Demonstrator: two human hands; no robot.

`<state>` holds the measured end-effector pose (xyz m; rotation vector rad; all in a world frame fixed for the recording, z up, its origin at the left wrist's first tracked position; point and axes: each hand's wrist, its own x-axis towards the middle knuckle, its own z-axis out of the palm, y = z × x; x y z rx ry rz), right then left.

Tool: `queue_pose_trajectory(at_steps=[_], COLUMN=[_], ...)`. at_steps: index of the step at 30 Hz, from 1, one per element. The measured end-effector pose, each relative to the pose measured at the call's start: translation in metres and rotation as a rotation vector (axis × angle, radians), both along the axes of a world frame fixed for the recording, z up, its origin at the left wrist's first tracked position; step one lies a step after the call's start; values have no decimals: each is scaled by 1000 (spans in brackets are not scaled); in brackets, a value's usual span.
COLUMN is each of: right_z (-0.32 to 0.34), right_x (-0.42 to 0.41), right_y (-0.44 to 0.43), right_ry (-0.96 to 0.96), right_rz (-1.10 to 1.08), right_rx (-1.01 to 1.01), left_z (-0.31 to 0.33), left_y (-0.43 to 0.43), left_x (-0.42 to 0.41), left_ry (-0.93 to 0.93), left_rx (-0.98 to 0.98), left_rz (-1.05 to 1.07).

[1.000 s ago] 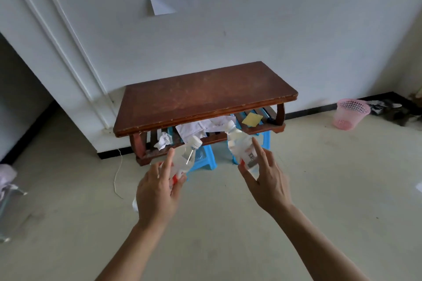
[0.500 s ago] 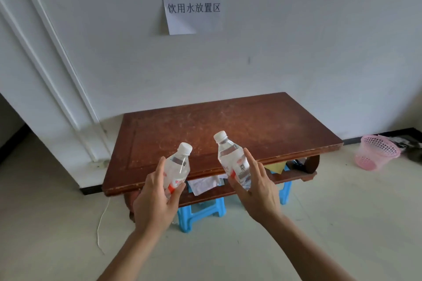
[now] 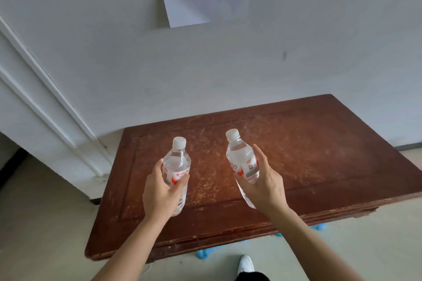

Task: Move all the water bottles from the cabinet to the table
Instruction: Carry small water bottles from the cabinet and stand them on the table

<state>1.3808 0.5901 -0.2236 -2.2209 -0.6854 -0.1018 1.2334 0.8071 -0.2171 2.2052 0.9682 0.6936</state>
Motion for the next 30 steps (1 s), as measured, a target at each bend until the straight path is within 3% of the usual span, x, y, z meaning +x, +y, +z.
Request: queue_pose_trajectory(at_steps=[7,12,16,24,30], right_z=[-5,-18,-33,-52,-53], right_x=[131,181,207,227,250], right_y=[76,131,169,249,297], right_ry=[121,211,298,578,545], right_rz=[48,105,96,-39,184], right_rx=[-108,-140,-73,75,-66], left_z=[1,-16,-33,-53,-55], left_y=[68,119,166,233,272], left_x=[102,146,179,244,266], left_ry=[79,183,224,123,216], left_rx=[-58,-51,-124,-342,-353], left_rz=[84,-25,-61,-77,-310])
